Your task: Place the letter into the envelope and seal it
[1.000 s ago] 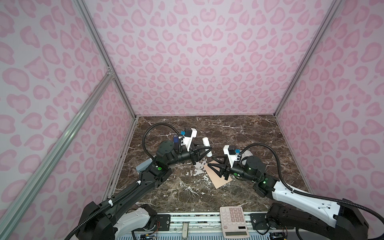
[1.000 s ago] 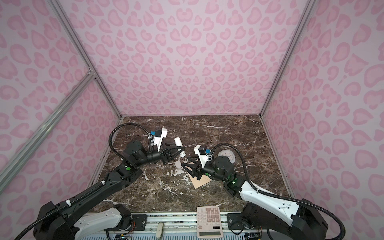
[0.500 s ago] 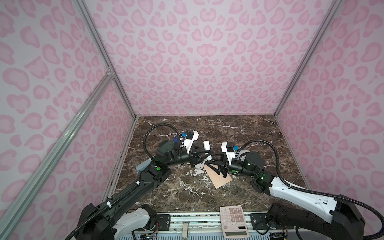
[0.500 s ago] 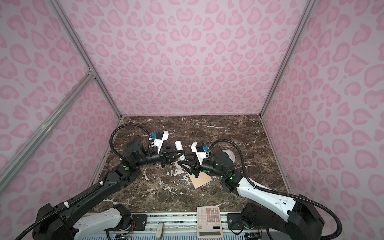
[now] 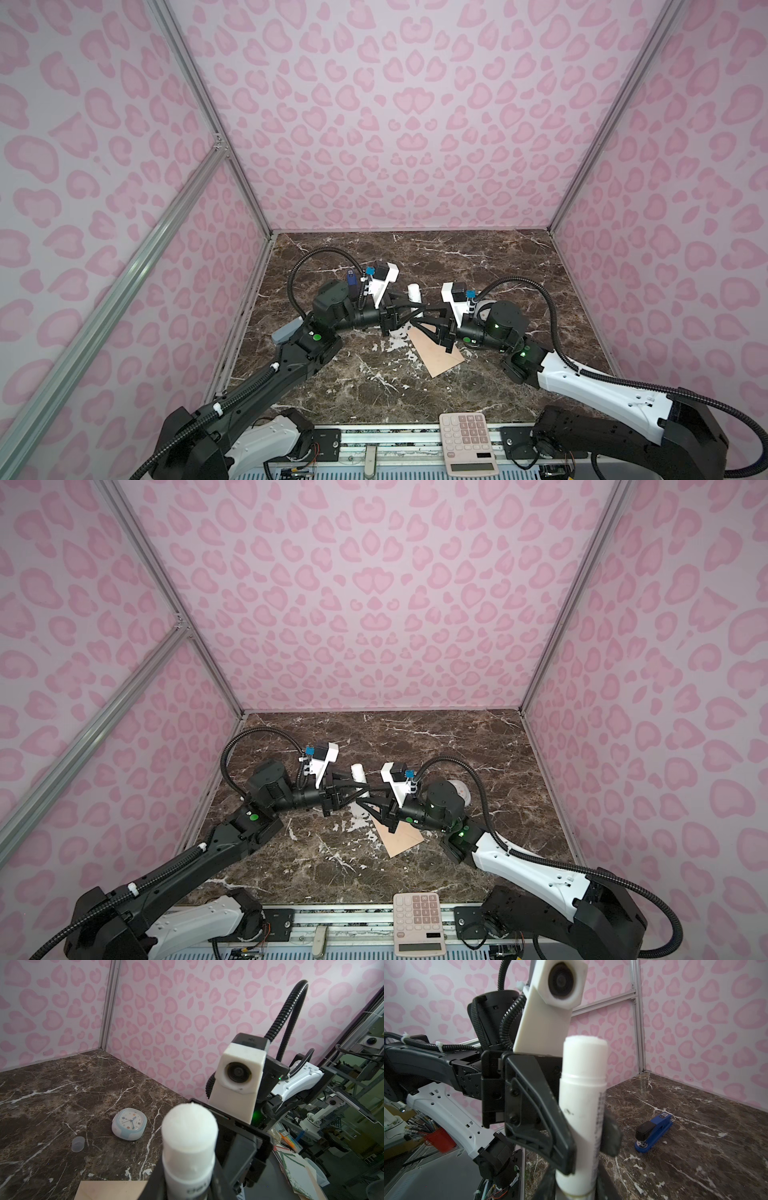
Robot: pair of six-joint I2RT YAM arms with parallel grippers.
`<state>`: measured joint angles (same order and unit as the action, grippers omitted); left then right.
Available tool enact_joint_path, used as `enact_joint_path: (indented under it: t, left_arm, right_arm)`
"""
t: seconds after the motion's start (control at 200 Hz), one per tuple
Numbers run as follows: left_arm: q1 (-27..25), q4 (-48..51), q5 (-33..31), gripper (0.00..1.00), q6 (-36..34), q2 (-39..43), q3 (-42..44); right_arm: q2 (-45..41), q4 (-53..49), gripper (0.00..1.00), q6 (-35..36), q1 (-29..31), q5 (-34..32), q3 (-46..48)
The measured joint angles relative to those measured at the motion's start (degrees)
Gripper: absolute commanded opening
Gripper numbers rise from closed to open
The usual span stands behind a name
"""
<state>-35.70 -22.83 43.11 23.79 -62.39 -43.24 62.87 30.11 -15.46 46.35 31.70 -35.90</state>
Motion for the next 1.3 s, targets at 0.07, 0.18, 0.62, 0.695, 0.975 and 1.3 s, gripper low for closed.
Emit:
enact_joint_path:
  t: [0.07, 0.18, 0.62, 0.695, 0.975, 1.3]
  left_arm:
    - [0.0, 0.02, -0.04, 0.04, 0.0, 0.11, 0.0]
    - [0.02, 0.02, -0.2, 0.04, 0.0, 0.42, 0.0]
    - [-0.26, 2.97, -11.56, 0.04, 2.56, 3.13, 0.98]
    - [-0.39, 2.03, -14.1, 0.04, 3.67, 3.93, 2.32]
    - [-3.32, 2.12, -25.97, 0.04, 4.59, 3.26, 1.86]
    - [-5.4, 2.21, -32.89, 0.04, 6.23, 2.82, 2.01]
  right_arm:
    - [0.07, -0.07, 0.21, -0.02, 0.0, -0.09, -0.13]
    - [0.11, -0.48, 0.16, 0.17, 0.13, -0.24, -0.52]
    - [1.22, -6.32, 0.12, 5.27, 7.08, -19.76, -4.13]
    - [2.32, -7.8, 0.12, 6.67, 9.88, -26.86, -5.53]
    - [10.29, -9.62, 0.12, 11.54, 18.99, -53.53, -11.93]
    - [17.7, -7.93, 0.24, 14.47, 25.27, -74.66, -16.13]
